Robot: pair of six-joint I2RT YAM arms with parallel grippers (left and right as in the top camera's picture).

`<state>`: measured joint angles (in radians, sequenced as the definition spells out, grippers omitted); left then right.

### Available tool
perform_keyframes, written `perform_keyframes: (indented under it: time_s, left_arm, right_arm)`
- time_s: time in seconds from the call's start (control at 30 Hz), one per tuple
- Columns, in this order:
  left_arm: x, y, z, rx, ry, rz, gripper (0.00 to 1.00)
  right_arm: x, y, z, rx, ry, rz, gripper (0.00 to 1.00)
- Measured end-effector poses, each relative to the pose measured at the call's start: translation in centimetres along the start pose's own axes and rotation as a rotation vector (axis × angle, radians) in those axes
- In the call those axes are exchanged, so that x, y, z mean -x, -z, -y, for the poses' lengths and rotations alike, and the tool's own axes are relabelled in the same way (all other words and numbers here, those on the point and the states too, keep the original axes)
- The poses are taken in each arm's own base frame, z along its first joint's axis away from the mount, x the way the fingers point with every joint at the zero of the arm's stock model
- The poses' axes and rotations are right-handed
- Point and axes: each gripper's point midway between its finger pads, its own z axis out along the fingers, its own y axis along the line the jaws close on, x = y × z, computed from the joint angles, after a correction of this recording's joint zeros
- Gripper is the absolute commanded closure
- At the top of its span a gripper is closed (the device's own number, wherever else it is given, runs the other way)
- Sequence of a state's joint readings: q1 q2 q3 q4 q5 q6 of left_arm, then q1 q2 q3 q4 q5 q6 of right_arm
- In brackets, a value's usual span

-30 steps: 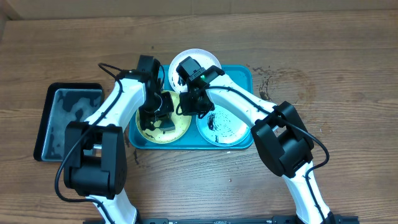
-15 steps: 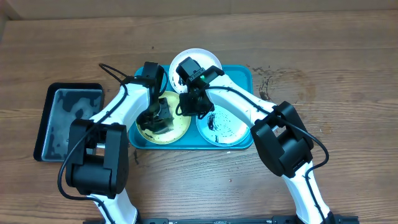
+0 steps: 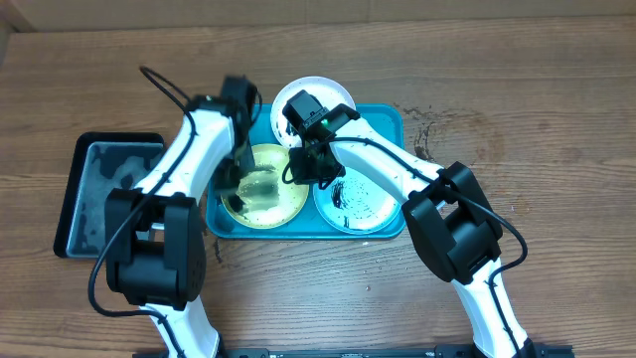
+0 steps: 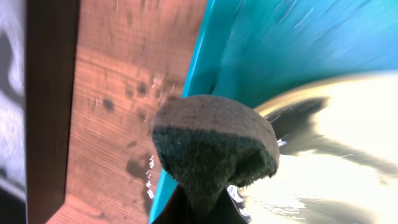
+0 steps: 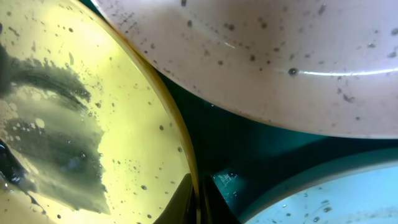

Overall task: Clean dirty plates on tray and stack at the side
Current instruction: 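Scrub the yellow plate with the sponge in the left gripper, then lift the sponge away from the yellow plate toward the basin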

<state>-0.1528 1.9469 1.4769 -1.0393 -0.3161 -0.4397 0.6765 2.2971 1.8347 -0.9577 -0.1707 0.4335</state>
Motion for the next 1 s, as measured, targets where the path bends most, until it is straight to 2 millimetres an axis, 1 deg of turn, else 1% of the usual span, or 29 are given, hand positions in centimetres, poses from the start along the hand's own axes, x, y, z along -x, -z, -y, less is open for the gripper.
perform_keyframes:
  time_s: [0.07,0.13,0.2,0.27,0.37,0.47,0.53,0.63,0.77,0.87,0.93,1.0]
  left_arm:
    - [1.8,1.8,0.8,-0.075,0.028,0.030,0.96]
    - [3.1,3.6,1.5,-0.159,0.052,0.054,0.96]
    - [4.2,5.4,1.8,-0.246,0.077,0.074,0.96]
    - [5.1,7.1,1.3,-0.326,0.113,0.093,0.96]
    - [5.8,8.7,-0.6,-0.404,0.177,0.103,0.96]
    - [5.8,8.7,-3.0,-0.427,0.240,0.073,0.96]
    - [5.6,8.2,-4.5,-0.429,0.281,0.048,0.96]
    - [5.9,7.5,-6.9,-0.437,0.349,0.029,0.96]
    - [6.2,6.8,-10.0,-0.474,0.445,0.015,0.96]
    - [6.0,6.2,-12.5,-0.492,0.520,-0.006,0.96]
    - [5.7,5.8,-14.1,-0.495,0.565,-0.017,0.96]
    - [5.5,5.4,-15.6,-0.491,0.603,-0.022,0.96]
  right_arm:
    - [0.1,0.1,0.1,-0.003,0.008,0.004,0.96]
    - [0.2,0.2,0.1,-0.003,0.016,0.009,0.96]
    - [0.3,0.5,0.0,-0.004,0.024,0.018,0.96]
    - [0.7,1.1,0.0,-0.007,0.031,0.041,0.96]
    - [1.6,2.3,0.0,-0.023,0.053,0.093,0.96]
    - [2.6,4.2,0.3,-0.064,0.082,0.157,0.96]
    - [3.2,5.7,0.6,-0.099,0.099,0.206,0.96]
    - [3.9,7.2,1.1,-0.142,0.126,0.257,0.96]
    - [4.7,8.2,2.4,-0.232,0.169,0.303,0.96]
    - [5.3,8.9,3.5,-0.316,0.190,0.332,0.96]
    - [5.8,9.6,3.6,-0.350,0.209,0.358,0.96]
    - [6.5,10.6,3.1,-0.376,0.239,0.392,0.96]
